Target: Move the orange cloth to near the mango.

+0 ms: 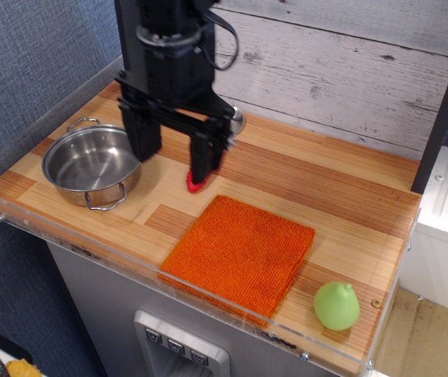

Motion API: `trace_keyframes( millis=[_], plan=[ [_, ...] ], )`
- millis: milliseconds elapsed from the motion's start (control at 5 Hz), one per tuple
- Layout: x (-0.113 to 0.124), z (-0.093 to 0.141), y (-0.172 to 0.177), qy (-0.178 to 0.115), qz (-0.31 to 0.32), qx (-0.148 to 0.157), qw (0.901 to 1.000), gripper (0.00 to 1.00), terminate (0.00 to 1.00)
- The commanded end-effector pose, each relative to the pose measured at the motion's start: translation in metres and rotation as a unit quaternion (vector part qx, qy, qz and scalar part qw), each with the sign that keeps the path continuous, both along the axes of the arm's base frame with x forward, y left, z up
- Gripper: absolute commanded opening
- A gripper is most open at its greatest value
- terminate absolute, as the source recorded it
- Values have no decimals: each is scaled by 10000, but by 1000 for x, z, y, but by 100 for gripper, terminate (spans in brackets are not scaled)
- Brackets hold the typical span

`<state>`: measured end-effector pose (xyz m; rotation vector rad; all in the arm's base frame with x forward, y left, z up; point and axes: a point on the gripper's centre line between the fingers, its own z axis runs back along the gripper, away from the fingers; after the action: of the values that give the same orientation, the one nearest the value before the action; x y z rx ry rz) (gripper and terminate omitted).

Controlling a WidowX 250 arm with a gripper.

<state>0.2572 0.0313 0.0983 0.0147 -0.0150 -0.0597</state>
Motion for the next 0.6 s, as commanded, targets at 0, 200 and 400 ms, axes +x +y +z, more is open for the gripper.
trace_keyframes(
  millis=[0, 200, 400],
  plan=[
    [38, 18, 30, -557, 56, -16, 9984, 100, 0],
    [58, 20, 42, -765, 151, -26, 9970, 100, 0],
    [70, 20, 51, -875, 306, 126, 9956, 100, 0]
  ],
)
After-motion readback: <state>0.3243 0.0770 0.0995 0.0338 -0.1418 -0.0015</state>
